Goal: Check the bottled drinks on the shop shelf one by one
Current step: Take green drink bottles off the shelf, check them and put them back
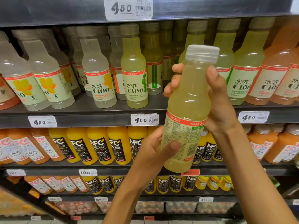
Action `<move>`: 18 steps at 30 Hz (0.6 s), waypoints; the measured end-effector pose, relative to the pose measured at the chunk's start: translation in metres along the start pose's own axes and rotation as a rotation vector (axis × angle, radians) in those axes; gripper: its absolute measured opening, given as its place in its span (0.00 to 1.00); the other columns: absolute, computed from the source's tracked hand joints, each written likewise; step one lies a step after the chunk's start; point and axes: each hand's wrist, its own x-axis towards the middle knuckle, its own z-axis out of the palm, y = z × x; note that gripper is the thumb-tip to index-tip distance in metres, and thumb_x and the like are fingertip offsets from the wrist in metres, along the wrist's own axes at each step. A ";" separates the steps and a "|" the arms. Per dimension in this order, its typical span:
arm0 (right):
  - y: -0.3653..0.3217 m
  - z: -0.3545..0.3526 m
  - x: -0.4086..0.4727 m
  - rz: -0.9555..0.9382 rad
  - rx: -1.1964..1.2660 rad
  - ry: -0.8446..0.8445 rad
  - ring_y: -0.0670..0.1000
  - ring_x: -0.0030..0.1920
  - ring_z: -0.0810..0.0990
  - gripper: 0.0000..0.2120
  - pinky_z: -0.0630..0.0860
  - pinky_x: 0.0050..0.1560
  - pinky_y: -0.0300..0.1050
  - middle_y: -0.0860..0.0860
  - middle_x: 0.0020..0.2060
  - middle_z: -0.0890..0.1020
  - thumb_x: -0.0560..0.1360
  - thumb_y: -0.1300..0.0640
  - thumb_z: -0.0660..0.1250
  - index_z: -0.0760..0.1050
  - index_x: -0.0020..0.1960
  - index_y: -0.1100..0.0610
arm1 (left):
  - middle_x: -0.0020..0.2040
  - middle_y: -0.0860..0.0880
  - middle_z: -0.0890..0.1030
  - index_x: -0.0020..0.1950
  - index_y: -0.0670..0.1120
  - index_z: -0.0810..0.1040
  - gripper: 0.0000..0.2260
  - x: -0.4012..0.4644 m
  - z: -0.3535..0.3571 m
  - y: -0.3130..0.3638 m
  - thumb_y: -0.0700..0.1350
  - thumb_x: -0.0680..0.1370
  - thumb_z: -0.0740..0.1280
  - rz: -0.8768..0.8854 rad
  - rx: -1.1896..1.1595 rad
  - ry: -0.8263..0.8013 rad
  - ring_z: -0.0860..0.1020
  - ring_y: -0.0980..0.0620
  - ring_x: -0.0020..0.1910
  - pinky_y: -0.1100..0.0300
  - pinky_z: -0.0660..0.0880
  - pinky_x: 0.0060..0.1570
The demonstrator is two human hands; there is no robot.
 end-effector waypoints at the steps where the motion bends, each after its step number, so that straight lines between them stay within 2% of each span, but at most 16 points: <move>1: -0.001 0.001 0.000 0.008 0.006 0.008 0.51 0.45 0.83 0.26 0.78 0.49 0.44 0.52 0.41 0.83 0.67 0.41 0.72 0.79 0.55 0.59 | 0.57 0.53 0.83 0.59 0.51 0.77 0.31 0.000 0.000 0.000 0.68 0.63 0.70 -0.001 0.009 -0.005 0.80 0.53 0.58 0.64 0.76 0.53; 4: -0.001 0.004 -0.002 0.034 0.003 0.080 0.51 0.44 0.82 0.26 0.78 0.46 0.43 0.52 0.41 0.83 0.67 0.42 0.72 0.77 0.55 0.60 | 0.56 0.57 0.83 0.62 0.49 0.74 0.30 -0.001 0.002 0.001 0.66 0.67 0.66 0.006 0.038 0.041 0.80 0.58 0.56 0.69 0.75 0.51; 7: 0.000 0.006 0.000 0.011 -0.166 0.232 0.49 0.47 0.84 0.18 0.79 0.46 0.41 0.51 0.43 0.85 0.76 0.46 0.64 0.77 0.57 0.59 | 0.54 0.59 0.82 0.63 0.48 0.73 0.24 0.001 0.004 -0.002 0.64 0.77 0.58 0.020 0.141 0.164 0.80 0.63 0.52 0.74 0.74 0.46; 10: 0.001 0.008 0.003 0.036 -0.227 0.284 0.50 0.51 0.84 0.18 0.79 0.48 0.41 0.52 0.45 0.86 0.79 0.47 0.57 0.76 0.58 0.59 | 0.51 0.60 0.83 0.59 0.52 0.76 0.25 0.003 0.002 -0.006 0.65 0.75 0.50 -0.010 0.167 0.221 0.80 0.64 0.51 0.74 0.73 0.45; 12: -0.001 0.007 0.005 0.063 -0.206 0.262 0.52 0.53 0.83 0.22 0.79 0.51 0.45 0.54 0.48 0.85 0.80 0.44 0.53 0.76 0.59 0.59 | 0.53 0.58 0.83 0.59 0.56 0.78 0.27 0.002 0.000 -0.008 0.67 0.73 0.49 -0.048 0.123 0.231 0.80 0.62 0.54 0.66 0.76 0.53; 14: -0.004 0.006 0.007 0.080 -0.209 0.236 0.54 0.55 0.82 0.26 0.79 0.53 0.48 0.55 0.51 0.84 0.80 0.43 0.49 0.74 0.62 0.60 | 0.57 0.54 0.82 0.60 0.60 0.79 0.27 0.002 -0.003 -0.006 0.70 0.73 0.50 -0.099 0.026 0.221 0.79 0.56 0.59 0.52 0.73 0.63; 16: -0.004 0.006 0.008 0.089 -0.202 0.203 0.55 0.56 0.81 0.26 0.78 0.55 0.49 0.56 0.52 0.84 0.80 0.43 0.49 0.73 0.64 0.60 | 0.59 0.46 0.82 0.64 0.54 0.77 0.31 0.002 -0.004 -0.004 0.70 0.71 0.53 -0.135 -0.098 0.180 0.79 0.47 0.60 0.43 0.71 0.64; 18: -0.002 0.008 0.010 0.089 -0.165 0.162 0.55 0.54 0.82 0.23 0.79 0.52 0.48 0.55 0.51 0.84 0.81 0.46 0.49 0.72 0.63 0.59 | 0.57 0.42 0.82 0.64 0.51 0.77 0.33 0.002 -0.005 -0.004 0.70 0.70 0.54 -0.163 -0.157 0.125 0.80 0.44 0.57 0.42 0.73 0.61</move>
